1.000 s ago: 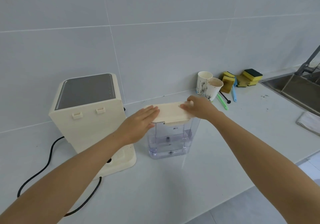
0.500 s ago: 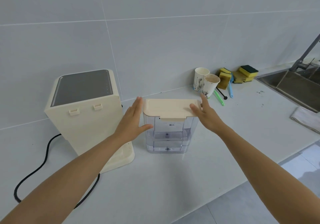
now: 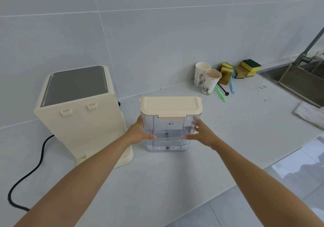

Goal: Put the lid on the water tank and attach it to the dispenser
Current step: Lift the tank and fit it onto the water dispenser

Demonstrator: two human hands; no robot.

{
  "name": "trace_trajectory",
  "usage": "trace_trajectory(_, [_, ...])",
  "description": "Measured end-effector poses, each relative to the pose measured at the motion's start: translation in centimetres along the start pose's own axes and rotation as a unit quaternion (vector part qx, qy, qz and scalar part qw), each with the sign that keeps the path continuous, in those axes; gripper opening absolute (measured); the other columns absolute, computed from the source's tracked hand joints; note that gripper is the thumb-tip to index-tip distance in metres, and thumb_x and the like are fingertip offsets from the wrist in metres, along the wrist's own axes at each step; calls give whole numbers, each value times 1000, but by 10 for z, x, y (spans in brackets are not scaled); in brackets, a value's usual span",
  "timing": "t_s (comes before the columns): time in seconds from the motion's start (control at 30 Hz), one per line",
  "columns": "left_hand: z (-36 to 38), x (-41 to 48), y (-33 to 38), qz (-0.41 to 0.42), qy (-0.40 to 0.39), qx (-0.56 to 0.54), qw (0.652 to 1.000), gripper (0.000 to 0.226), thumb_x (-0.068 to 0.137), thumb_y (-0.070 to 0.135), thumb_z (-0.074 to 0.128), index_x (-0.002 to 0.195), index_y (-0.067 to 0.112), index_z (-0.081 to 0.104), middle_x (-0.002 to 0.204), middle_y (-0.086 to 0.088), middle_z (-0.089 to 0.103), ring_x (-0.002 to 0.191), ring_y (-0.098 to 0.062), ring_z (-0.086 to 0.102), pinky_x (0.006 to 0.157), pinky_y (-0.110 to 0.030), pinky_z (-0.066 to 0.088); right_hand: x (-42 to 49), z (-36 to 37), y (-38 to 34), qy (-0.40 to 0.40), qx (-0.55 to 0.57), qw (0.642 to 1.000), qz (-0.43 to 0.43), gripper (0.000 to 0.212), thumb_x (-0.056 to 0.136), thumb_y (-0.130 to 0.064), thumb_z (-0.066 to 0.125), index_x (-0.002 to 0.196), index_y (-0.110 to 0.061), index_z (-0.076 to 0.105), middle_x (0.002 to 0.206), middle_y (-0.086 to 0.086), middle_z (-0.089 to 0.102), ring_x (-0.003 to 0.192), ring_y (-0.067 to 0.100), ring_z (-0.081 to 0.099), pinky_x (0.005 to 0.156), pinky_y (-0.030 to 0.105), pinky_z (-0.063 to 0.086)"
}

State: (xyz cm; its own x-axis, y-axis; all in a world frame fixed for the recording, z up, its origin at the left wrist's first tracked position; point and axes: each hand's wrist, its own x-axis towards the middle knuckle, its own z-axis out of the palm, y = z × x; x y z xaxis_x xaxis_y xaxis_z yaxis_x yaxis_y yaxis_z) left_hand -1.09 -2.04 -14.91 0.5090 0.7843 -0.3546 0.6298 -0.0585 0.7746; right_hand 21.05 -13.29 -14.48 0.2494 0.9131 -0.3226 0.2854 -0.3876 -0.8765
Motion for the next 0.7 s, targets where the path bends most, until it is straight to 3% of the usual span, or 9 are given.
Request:
trace_trajectory(0.17, [3,3,-2,-12,8,-13,1000,103,65,14,81,144,14,16,146,-5,37,134,-23,36,109,-32,32,10,12,11,26,-24,999,36,88,65,-8,78,137,-12,28,139,10,44,128,29,41,105,39,38])
trace_trajectory(0.37, [2,-2,4,-5,19,3,1000,104,67,16,80,146,12,11,156,-3,20,139,-23,30,111,-31,27,14,16,8,50,-41,997,38,83,62,-5,79,132,-10,34,131,11,51,110,25,48,97,38,42])
trace_trajectory(0.6, [-2,-14,9,9,36,2,999,98,68,17,79,144,14,16,152,-2,27,131,-23,41,105,-30,34,1,14,-1,52,-68,996,11,82,64,-6,78,134,-12,34,127,9,54,100,22,47,86,29,39])
trace_trajectory(0.7, [-7,-25,13,27,56,-17,998,93,69,15,78,142,16,22,143,-2,40,130,-22,41,102,-29,35,-9,12,-18,53,-75,996,-3,85,66,-5,76,137,-9,29,124,10,49,109,29,48,90,30,38])
